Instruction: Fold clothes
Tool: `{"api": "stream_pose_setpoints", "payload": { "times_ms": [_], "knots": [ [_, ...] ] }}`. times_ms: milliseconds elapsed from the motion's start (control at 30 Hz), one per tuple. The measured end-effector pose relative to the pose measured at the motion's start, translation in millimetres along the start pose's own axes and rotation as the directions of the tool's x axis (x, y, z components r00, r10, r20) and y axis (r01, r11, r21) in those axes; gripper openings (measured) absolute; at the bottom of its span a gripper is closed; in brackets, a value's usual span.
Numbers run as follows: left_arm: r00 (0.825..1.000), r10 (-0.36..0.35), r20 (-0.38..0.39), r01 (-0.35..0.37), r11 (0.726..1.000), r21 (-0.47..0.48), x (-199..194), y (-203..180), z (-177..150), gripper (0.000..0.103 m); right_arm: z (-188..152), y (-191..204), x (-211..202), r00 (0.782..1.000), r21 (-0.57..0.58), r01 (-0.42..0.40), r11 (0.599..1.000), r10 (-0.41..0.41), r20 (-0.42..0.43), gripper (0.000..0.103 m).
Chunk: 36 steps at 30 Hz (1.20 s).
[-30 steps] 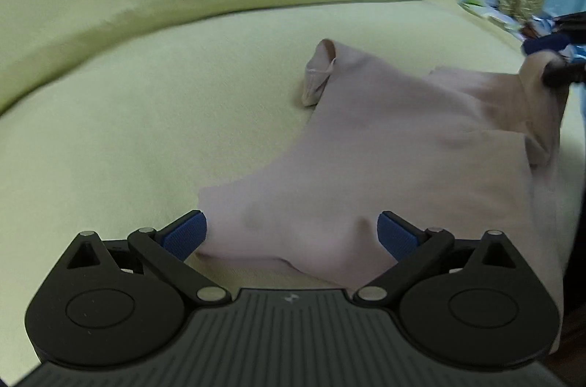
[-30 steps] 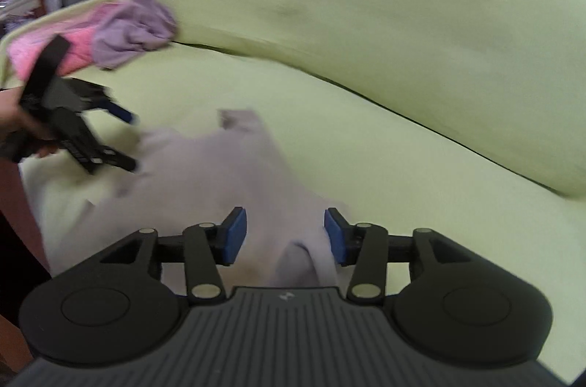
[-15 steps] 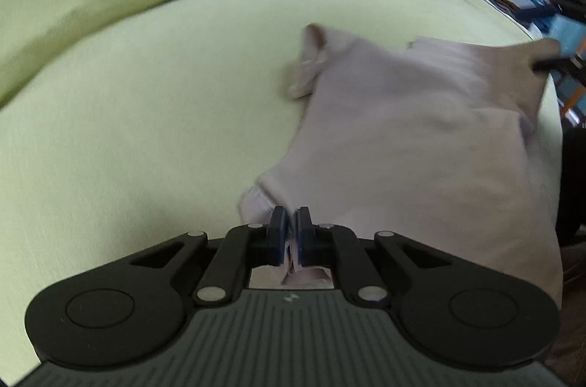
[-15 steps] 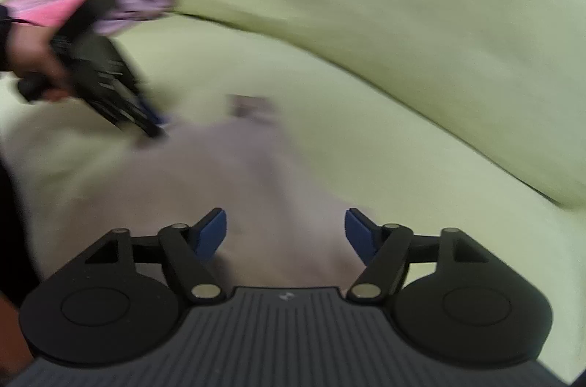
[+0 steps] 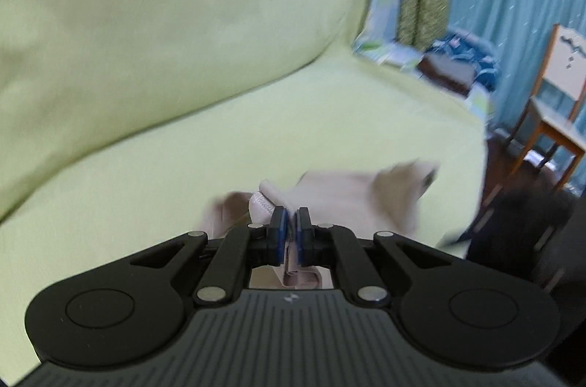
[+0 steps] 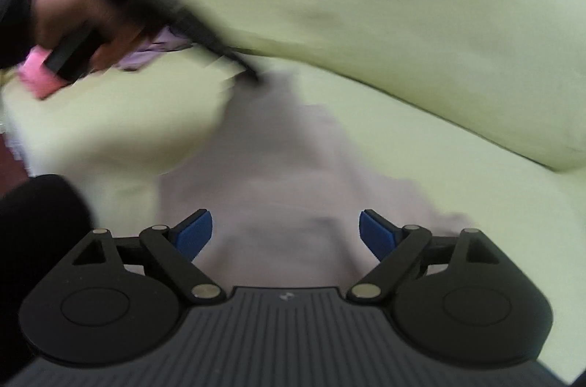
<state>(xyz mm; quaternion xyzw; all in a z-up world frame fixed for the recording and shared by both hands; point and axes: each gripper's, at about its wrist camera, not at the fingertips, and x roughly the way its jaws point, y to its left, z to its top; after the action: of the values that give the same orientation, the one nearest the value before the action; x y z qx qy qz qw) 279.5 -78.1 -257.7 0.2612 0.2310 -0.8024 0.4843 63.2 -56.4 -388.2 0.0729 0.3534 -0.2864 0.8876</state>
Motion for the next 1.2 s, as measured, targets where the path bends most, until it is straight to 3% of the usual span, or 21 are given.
{"api": "stream_pose_setpoints", "payload": {
  "times_ms": [100,233,267,300,333,367,533,633,800,867,900,933,967,1000,1133,1200],
  "knots": [
    [1.0,-0.004,0.006,0.004,1.0,0.007,-7.3,-10.5,18.0,0.003,-0.6,23.0,13.8,0.999,-0.013,-0.027,1.0,0.027,-0.026,0.101],
    [1.0,-0.014,0.006,0.014,1.0,-0.009,-8.8,-18.4,31.8,0.003,-7.9,46.8,22.8,1.0,-0.118,-0.007,0.993,0.004,-0.022,0.099],
    [1.0,-0.015,0.009,0.015,1.0,-0.006,-9.5,-20.1,34.5,0.003,-9.1,48.9,23.5,1.0,-0.129,-0.001,0.992,0.0,-0.012,0.086],
    [1.0,-0.014,0.011,0.014,1.0,-0.005,-9.5,-20.7,34.8,0.003,-13.7,49.2,25.2,0.999,-0.144,0.036,0.989,-0.034,0.016,0.059],
    [1.0,-0.01,0.016,0.011,1.0,-0.009,-8.0,-19.9,35.7,0.003,-14.7,43.8,30.2,0.999,-0.135,0.047,0.99,-0.048,-0.006,0.039],
    [1.0,-0.005,0.024,0.005,1.0,-0.014,-5.8,-18.5,38.0,0.003,-11.4,41.7,35.0,0.999,-0.118,0.042,0.992,-0.044,-0.012,0.004],
    [0.998,-0.004,0.067,0.005,1.0,-0.02,20.8,-17.9,70.5,0.003,-17.3,-8.7,5.4,0.998,0.035,0.05,0.998,-0.051,0.04,0.003],
    [0.994,-0.029,0.102,0.029,1.0,0.003,52.8,-25.9,105.2,0.003,-17.5,-59.9,-33.3,0.989,0.13,0.112,0.985,-0.124,0.084,0.002],
    [0.986,-0.092,0.137,0.087,0.995,0.043,127.5,-47.3,167.6,0.003,-16.6,-164.0,-90.0,0.939,0.223,0.296,0.929,-0.326,0.109,0.002],
    [0.984,-0.113,0.137,0.106,0.993,0.056,156.8,-53.8,186.0,0.003,-21.5,-206.0,-101.0,0.911,0.255,0.364,0.896,-0.4,0.105,0.002],
    [0.984,-0.125,0.13,0.117,0.991,0.064,180.2,-59.0,196.0,0.003,-21.6,-212.5,-100.4,0.906,0.259,0.374,0.891,-0.41,0.101,0.002],
    [0.984,-0.135,0.114,0.127,0.989,0.075,207.7,-65.1,205.2,0.003,-30.6,-242.5,-100.0,0.892,0.295,0.406,0.865,-0.445,0.076,0.002],
    [0.985,-0.143,0.093,0.135,0.987,0.082,229.9,-68.7,209.3,0.003,-30.4,-245.4,-96.7,0.891,0.3,0.409,0.862,-0.448,0.072,0.002],
    [0.986,-0.151,0.069,0.145,0.986,0.086,251.9,-71.9,212.2,0.003,-44.1,-274.6,-90.1,0.889,0.344,0.42,0.84,-0.456,0.029,0.002],
    [0.989,-0.148,-0.022,0.15,0.986,0.08,325.9,-74.5,206.8,0.004,-78.5,-325.6,-53.5,0.898,0.43,0.423,0.798,-0.431,-0.086,0.003],
    [0.989,-0.141,-0.054,0.144,0.988,0.054,351.0,-67.5,198.8,0.014,-99.8,-347.5,-31.0,0.902,0.457,0.426,0.78,-0.406,-0.149,0.003]
  ]
}}
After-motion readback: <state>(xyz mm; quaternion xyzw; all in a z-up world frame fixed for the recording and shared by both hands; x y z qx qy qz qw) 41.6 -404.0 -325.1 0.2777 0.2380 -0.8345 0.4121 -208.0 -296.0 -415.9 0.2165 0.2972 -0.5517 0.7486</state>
